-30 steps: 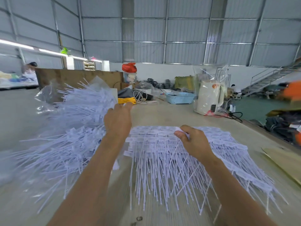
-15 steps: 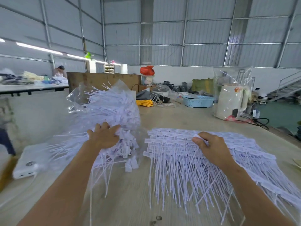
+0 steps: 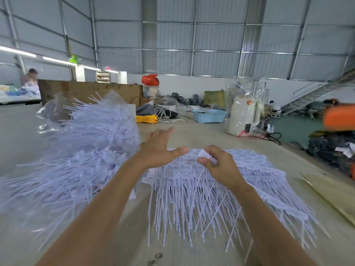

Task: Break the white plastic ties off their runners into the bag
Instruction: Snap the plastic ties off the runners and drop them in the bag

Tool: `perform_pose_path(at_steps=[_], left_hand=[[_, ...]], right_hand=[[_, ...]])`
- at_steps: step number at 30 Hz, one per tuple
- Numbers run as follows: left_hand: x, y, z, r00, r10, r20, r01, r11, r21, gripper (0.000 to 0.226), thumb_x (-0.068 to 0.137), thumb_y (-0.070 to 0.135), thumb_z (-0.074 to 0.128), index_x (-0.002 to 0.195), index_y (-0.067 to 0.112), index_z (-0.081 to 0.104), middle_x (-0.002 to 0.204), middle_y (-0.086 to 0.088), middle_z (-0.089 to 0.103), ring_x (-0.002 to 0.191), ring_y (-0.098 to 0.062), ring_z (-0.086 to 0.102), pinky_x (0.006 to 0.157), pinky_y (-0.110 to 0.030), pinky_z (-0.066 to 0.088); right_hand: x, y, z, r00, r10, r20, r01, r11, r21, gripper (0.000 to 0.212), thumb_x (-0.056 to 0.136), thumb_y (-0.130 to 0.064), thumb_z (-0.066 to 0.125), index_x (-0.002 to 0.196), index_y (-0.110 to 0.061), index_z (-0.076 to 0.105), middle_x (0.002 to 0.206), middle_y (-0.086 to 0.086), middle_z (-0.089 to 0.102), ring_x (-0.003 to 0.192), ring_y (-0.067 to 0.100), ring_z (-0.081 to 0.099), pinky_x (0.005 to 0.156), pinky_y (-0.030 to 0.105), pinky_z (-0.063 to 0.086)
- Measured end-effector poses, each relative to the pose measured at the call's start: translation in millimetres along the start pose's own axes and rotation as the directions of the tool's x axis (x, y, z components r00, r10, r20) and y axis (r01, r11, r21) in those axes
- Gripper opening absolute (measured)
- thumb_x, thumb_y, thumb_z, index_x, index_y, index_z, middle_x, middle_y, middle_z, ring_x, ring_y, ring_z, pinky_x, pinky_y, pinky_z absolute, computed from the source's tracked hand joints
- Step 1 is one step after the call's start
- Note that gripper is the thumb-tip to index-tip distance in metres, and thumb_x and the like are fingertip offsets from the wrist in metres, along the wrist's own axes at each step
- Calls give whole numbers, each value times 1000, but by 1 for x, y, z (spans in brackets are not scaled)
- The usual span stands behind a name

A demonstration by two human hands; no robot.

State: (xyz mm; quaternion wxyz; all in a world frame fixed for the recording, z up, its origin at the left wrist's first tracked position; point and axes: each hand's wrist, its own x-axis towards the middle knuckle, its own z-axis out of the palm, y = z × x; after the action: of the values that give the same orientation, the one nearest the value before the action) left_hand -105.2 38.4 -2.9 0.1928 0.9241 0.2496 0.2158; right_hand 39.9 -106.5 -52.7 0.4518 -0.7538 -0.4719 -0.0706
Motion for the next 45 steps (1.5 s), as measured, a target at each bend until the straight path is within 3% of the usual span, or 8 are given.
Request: perform_pose_path(at_steps=[6,12,16,21,32,36,40,45], left_hand=[[0,54,70,997,76,23,-47,797,-602,32,91,40,58,97,12,73,89,-2,71,82,-13,63,71,-23,46],[-4,47,86,985,-104,-139,-41,636,-770,26,92,21,60,85,0,73,73,-24,67,63,-19,59,63,-29,47],[-4,40,87,972,-162,-172,-54,557,-829,22,95,21,56,81,12,69,71,-17,66,59,-22,59,59,-31,52],[-5,32,89,976,-117,-185,-62,660,-748,25,95,20,56,73,13,66,41,3,52,37,-8,46,45,-21,40],[3,31,74,968,-42,-247,-11,977,-211,28,96,26,51,96,2,65,93,-14,63,89,-28,59,62,-25,31],[2,13,65,995,-63,-82,47,982,-182,31,94,24,56,79,-2,64,72,-14,62,61,-21,59,52,-23,40],[0,3,65,972,-231,36,181,644,-743,35,98,29,51,75,4,59,55,-9,52,30,-8,39,35,-15,30],[-3,29,75,987,-125,98,141,406,-903,60,86,63,36,83,10,64,56,-3,55,45,-12,44,45,-22,34]], right_hand=[[-2,1,-4,999,-53,-4,53,992,117,43,80,-2,65,108,-26,41,75,3,64,72,22,63,65,37,49],[0,4,-3,998,-23,51,17,993,117,52,75,-18,76,115,-20,43,72,-7,58,61,-3,54,54,9,41],[1,6,-5,996,-35,86,36,999,-17,26,83,-25,70,102,-13,59,91,5,66,81,19,60,72,30,47],[-3,5,-4,973,-42,226,55,997,-48,23,91,-24,60,75,-7,60,66,4,55,61,18,48,60,31,36],[-3,0,3,975,-145,166,183,951,-248,15,91,-22,56,97,-14,67,100,3,67,92,25,58,71,31,43],[-2,16,-9,989,-131,65,146,895,-422,20,95,-29,52,98,-13,63,102,3,61,97,24,57,68,29,37],[0,14,-25,988,-4,-152,-5,998,-61,18,92,-26,57,87,-9,62,93,6,61,91,23,56,78,31,40],[2,-13,-14,982,-173,-79,176,984,31,14,85,-20,67,94,-10,63,95,2,54,86,15,51,77,23,36]])
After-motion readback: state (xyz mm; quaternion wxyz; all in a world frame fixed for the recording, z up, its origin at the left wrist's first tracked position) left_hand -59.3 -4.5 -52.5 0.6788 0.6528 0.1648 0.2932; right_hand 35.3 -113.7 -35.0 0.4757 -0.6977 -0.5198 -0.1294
